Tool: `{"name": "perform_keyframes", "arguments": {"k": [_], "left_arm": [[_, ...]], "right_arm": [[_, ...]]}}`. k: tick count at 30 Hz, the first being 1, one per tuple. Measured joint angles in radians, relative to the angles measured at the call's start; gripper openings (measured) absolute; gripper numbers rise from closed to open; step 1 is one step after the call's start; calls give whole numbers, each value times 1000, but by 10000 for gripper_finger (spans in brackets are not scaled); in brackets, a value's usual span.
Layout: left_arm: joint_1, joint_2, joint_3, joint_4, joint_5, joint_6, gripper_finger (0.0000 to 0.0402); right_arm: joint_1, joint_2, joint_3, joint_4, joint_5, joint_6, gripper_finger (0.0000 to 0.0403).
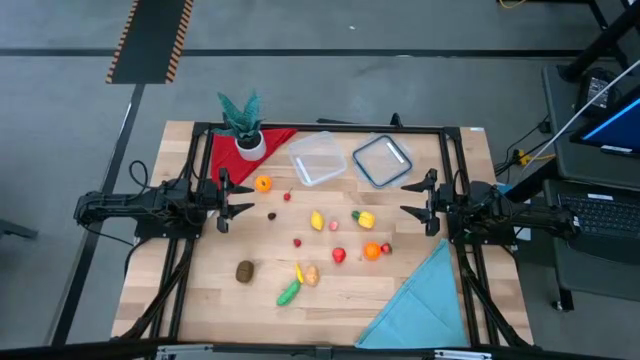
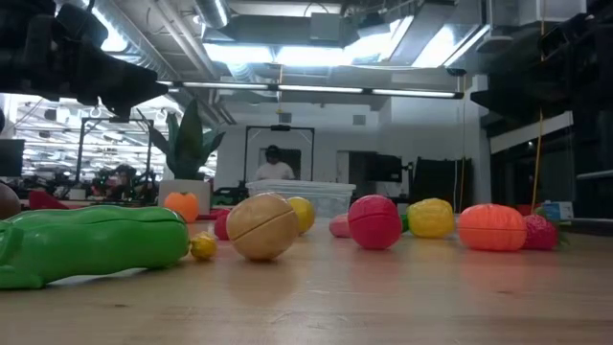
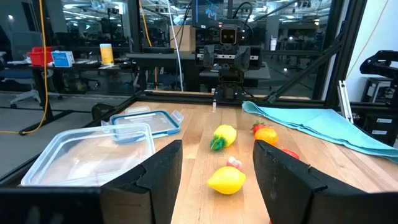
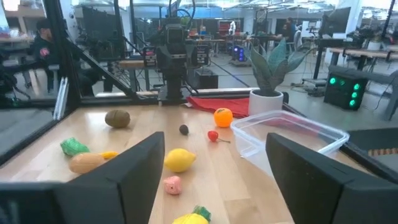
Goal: Pick and placing Produce into tupperware
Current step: Put the orange into the transparent container
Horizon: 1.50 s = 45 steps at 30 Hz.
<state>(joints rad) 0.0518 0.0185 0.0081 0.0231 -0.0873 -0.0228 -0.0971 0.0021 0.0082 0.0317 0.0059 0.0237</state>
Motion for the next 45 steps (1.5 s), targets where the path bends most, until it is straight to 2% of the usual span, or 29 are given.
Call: {"name": "perform_keyframes", "arguments": {"k": [19,25,42,45], "left_arm": [[0,0,0,3,-20,79,190],[0,0,0,3,-23,79,190],[0,0,0,4,-25,67,190],[0,0,6,-5,-33,59,190]], "right_arm": [[0,0,0,-8,0,28,282],[0,0,0,-8,0,74,282],[0,0,0,-8,0,49,282],[0,0,0,13,1,108,282]]}}
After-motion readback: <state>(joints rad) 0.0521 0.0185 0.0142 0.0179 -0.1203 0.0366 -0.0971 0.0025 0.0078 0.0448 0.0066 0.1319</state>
